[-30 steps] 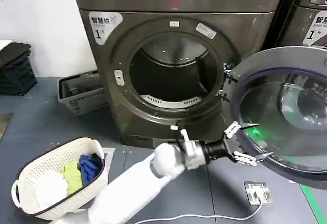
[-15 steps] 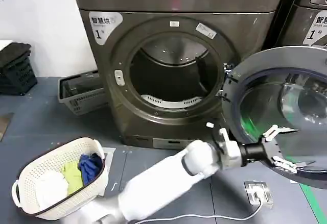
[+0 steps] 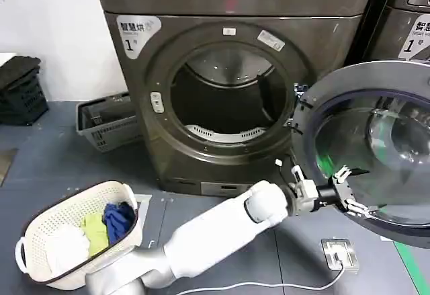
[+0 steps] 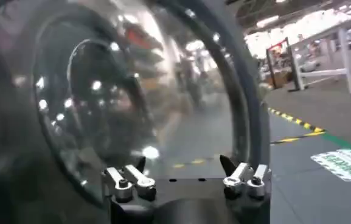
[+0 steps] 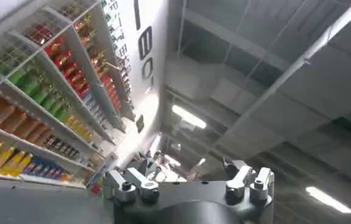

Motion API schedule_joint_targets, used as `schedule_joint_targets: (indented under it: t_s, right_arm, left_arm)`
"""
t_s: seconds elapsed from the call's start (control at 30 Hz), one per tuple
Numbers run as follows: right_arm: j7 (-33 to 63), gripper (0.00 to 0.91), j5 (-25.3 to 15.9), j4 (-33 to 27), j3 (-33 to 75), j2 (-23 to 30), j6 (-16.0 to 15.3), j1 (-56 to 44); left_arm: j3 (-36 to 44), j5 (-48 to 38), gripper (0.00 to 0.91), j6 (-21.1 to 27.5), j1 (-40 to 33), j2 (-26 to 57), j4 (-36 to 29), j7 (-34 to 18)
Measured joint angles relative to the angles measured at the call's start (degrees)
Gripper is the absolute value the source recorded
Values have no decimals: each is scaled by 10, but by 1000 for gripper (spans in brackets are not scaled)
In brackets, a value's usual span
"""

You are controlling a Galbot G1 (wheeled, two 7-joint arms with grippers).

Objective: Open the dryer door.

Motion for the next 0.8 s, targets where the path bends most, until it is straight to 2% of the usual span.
schedule_joint_targets:
  t_s: [0.3,0.53,0.8]
  right_arm:
    - [1,907,-17,21,-19,0,18,6]
    - [1,907,-24,32,-29,0,25,8]
    - [2,907,-34,40,-41,0,31,11]
  left_arm:
    - [8,-34,907,7,1,0,-7,-2]
    - [-13,-96,907,43,6,0,-20,-55]
    - [-50,-108,907,45,-22,0,3,-69]
